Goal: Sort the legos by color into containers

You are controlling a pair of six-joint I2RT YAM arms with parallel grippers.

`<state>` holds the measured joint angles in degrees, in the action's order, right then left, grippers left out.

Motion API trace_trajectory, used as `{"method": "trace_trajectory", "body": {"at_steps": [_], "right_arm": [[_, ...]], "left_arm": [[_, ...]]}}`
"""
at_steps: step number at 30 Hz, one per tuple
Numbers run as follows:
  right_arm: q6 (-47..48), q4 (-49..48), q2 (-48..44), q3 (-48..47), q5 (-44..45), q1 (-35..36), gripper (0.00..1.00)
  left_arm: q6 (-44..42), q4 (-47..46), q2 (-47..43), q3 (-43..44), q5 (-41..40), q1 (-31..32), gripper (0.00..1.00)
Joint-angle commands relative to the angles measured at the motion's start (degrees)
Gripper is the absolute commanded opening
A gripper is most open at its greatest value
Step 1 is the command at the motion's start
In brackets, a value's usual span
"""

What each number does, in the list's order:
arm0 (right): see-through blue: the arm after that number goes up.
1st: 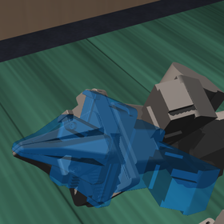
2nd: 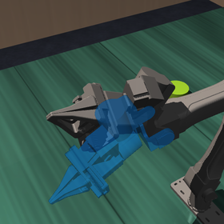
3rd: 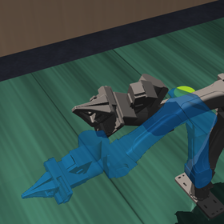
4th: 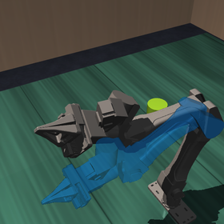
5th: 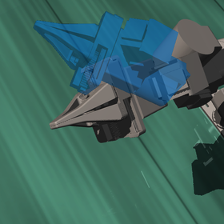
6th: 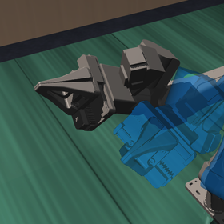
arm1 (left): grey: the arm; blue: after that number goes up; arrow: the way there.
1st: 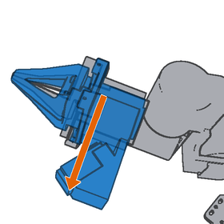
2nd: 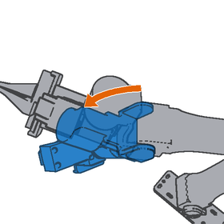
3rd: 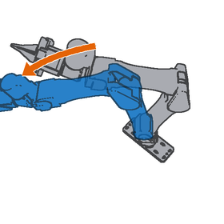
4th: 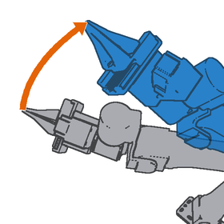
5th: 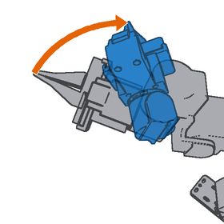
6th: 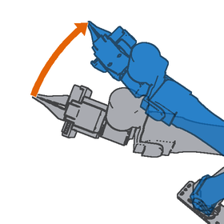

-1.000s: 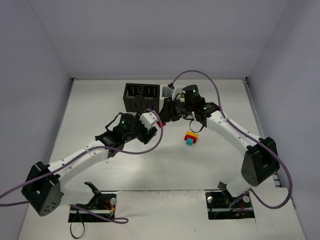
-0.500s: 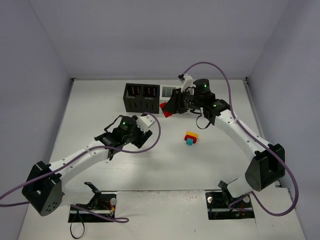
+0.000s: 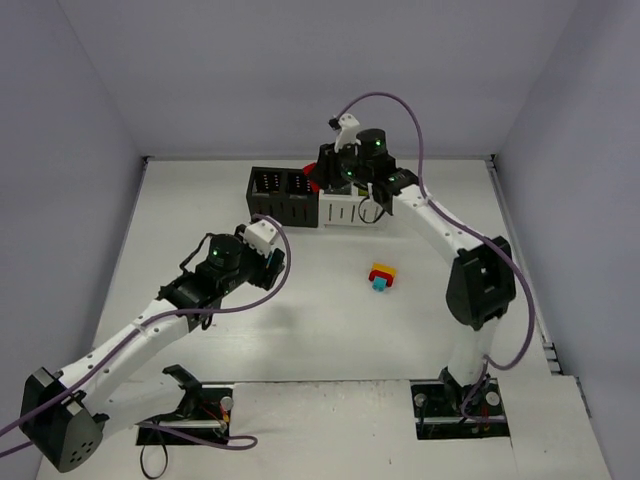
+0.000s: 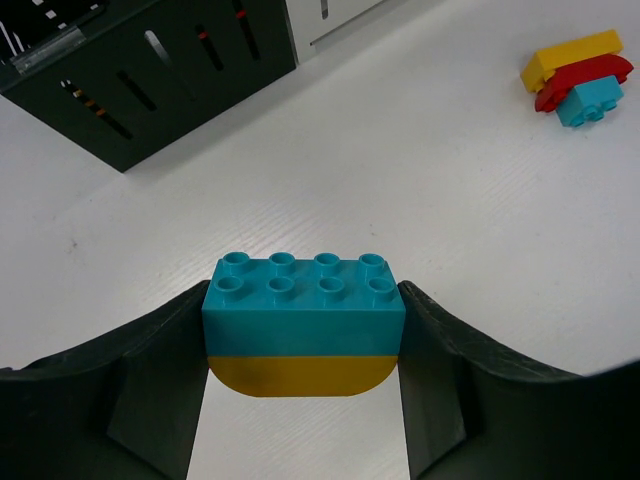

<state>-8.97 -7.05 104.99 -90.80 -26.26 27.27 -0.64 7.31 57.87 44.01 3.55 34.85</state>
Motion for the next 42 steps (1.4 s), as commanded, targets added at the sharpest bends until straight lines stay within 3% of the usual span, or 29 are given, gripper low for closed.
{"method": "trace_trajectory", "body": {"at_steps": [1,12,14,15,16,20,24,29,34,42], "right_arm": [[4.57,-6.66,4.51,-6.74,0.86,0.77,0.01],[6.51,-6.84,19.36,-21.51,0.24,2.26,0.16],[6.42,-6.75,20.95,-22.74,0.6,2.26,0.23],[6.42,-6.66,21.74,-22.92,1.38,2.26,0.35],[6.42,-6.66,21.75,-22.93,1.39,2.26,0.35],[6.69,-6.49,21.75,-22.66,2.0,2.35,0.51],[7.04,-6.22,19.73,-21.7,2.71,2.35,0.58],[4.15,-4.91,14.3,-19.33,0.52,2.26,0.57],[-1.57,-0.69,4.87,-10.9,-9.76,2.44,0.56],[-6.67,0.9,-7.6,5.1,-19.08,4.54,0.73]], "left_arm": [[3.1,-1.34,-2.23,0.46,1.19,-0.31,0.0],[4.69,0.07,-5.83,-0.59,1.28,-0.4,0.0],[4.69,0.25,-6.18,-0.85,0.85,-0.4,0.0],[4.6,0.51,-6.19,-0.77,0.67,-0.4,0.0],[4.6,0.51,-6.19,-0.77,0.67,-0.4,0.0],[4.34,0.34,-6.27,-0.59,0.75,-0.49,0.0],[3.63,-0.63,-5.66,-0.5,1.02,-0.49,0.0],[1.09,-3.17,-4.34,-0.24,1.46,-0.4,0.0],[-6.2,-8.63,-1.97,0.73,0.23,-0.57,0.0],[-14.73,-12.84,2.69,4.24,1.63,-0.57,0.0]]}}
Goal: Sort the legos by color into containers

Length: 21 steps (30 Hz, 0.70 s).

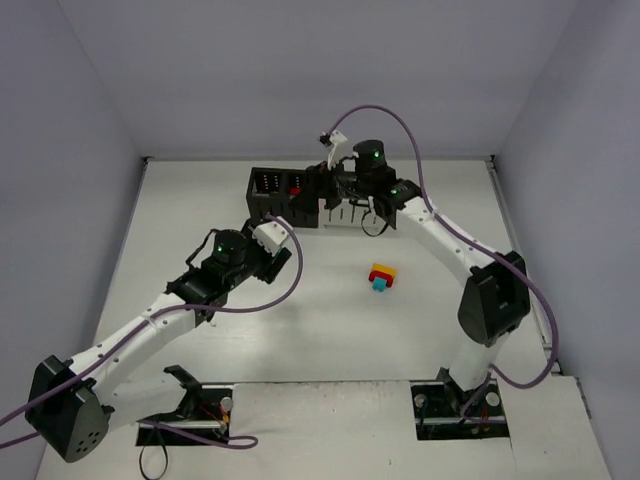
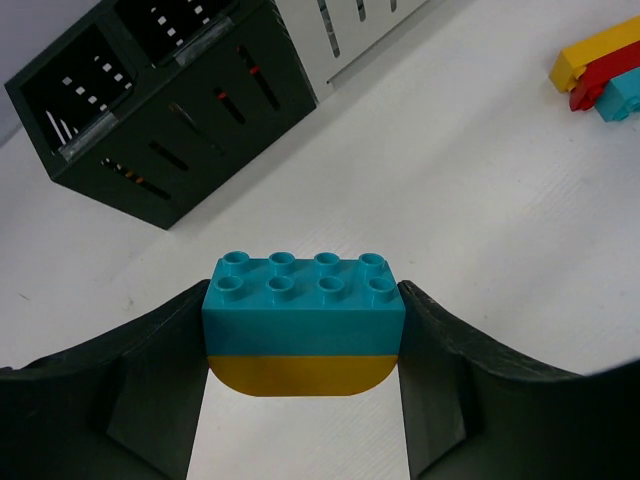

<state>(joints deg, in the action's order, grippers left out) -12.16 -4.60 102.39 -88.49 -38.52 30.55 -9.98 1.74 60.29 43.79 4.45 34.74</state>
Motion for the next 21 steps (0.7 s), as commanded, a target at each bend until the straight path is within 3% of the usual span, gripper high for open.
{"method": "trace_trajectory", "body": {"at_steps": [1,8,21], "right_arm": [[-3.92,-1.64,-5.62,4.88,-7.52,1.62,0.73],[-5.33,-1.73,-7.91,9.73,-7.45,4.7,0.74],[-6.29,-3.31,-6.76,8.68,-6.57,7.25,0.65]], "left_arm": [[-6.01,-7.62,0.53,4.64,1.26,-0.55,0.0],[-9.8,-9.56,0.88,6.22,5.3,-0.38,0.0],[-12.08,-9.65,-0.44,5.69,9.35,-0.11,0.0]]}}
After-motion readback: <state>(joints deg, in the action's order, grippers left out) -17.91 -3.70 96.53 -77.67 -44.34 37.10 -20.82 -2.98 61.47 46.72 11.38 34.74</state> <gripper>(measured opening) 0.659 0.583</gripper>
